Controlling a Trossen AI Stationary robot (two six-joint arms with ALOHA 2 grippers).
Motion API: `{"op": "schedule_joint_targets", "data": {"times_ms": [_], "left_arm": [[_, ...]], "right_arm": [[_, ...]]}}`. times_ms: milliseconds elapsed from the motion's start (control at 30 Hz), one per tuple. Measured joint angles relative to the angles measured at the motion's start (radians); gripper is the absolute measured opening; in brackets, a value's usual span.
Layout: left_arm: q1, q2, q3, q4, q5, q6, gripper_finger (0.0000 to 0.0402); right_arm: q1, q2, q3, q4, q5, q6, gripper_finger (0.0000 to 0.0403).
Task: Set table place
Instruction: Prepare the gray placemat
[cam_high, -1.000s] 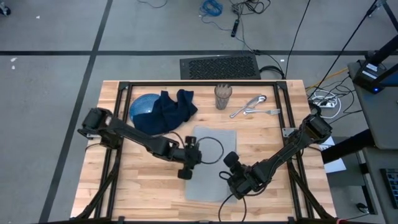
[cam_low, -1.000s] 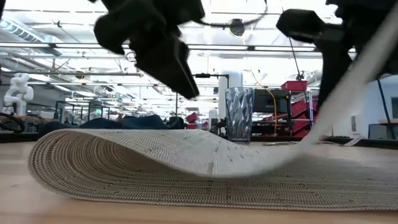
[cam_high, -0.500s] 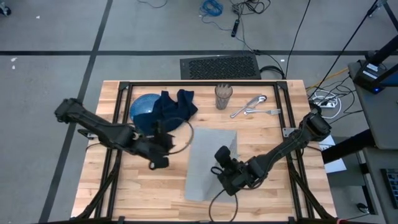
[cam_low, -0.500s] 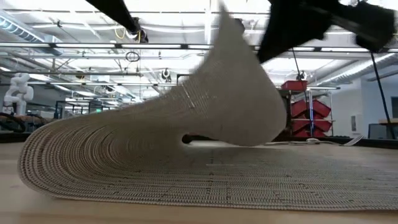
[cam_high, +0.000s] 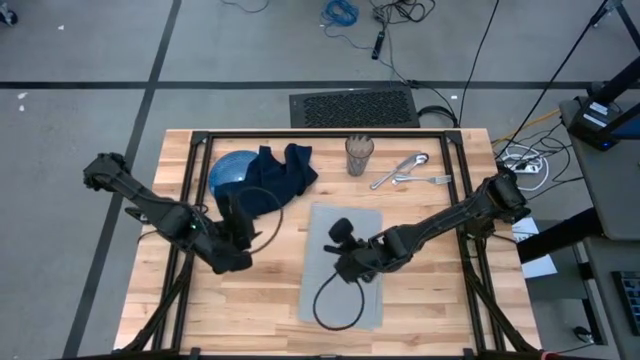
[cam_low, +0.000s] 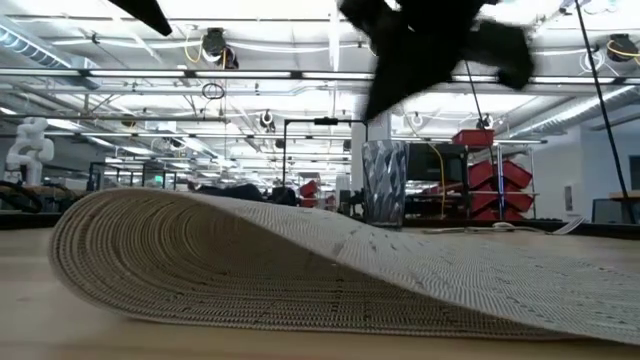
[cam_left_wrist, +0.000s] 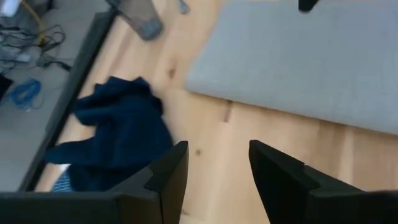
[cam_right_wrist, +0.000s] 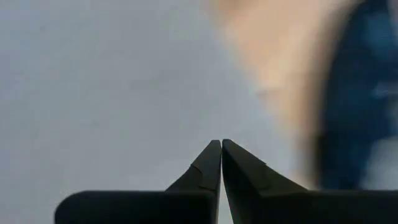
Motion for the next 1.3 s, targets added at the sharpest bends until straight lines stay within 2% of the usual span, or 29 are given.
{"op": "schedule_joint_targets", "data": {"times_ms": [100, 300, 467, 633, 800, 1300], "left_arm": [[-0.002, 0.057, 0.000, 0.042, 0.054, 0.016, 0.0157], [0.031, 0.230, 0.000, 0.249, 0.191, 0.153, 0.0157], [0.084, 0.359, 0.000, 0.333, 0.245, 0.226, 0.0157], [0.131, 0.409, -0.001, 0.370, 0.249, 0.250, 0.0157], [0.170, 0.411, -0.001, 0.467, 0.290, 0.322, 0.0157], [0.251, 0.411, -0.019, 0.574, 0.408, 0.376, 0.0157]], "right_arm": [[0.004, 0.000, 0.000, -0.124, -0.170, 0.111, 0.0018], [0.050, 0.000, 0.000, -0.186, -0.326, 0.193, 0.0079], [0.083, 0.000, -0.029, -0.154, -0.383, 0.233, 0.0139], [0.074, 0.000, -0.113, -0.115, -0.392, 0.280, 0.0180], [0.072, 0.000, -0.174, -0.070, -0.391, 0.280, 0.0189], [0.052, 0.000, -0.271, 0.051, -0.382, 0.246, 0.0165]]}}
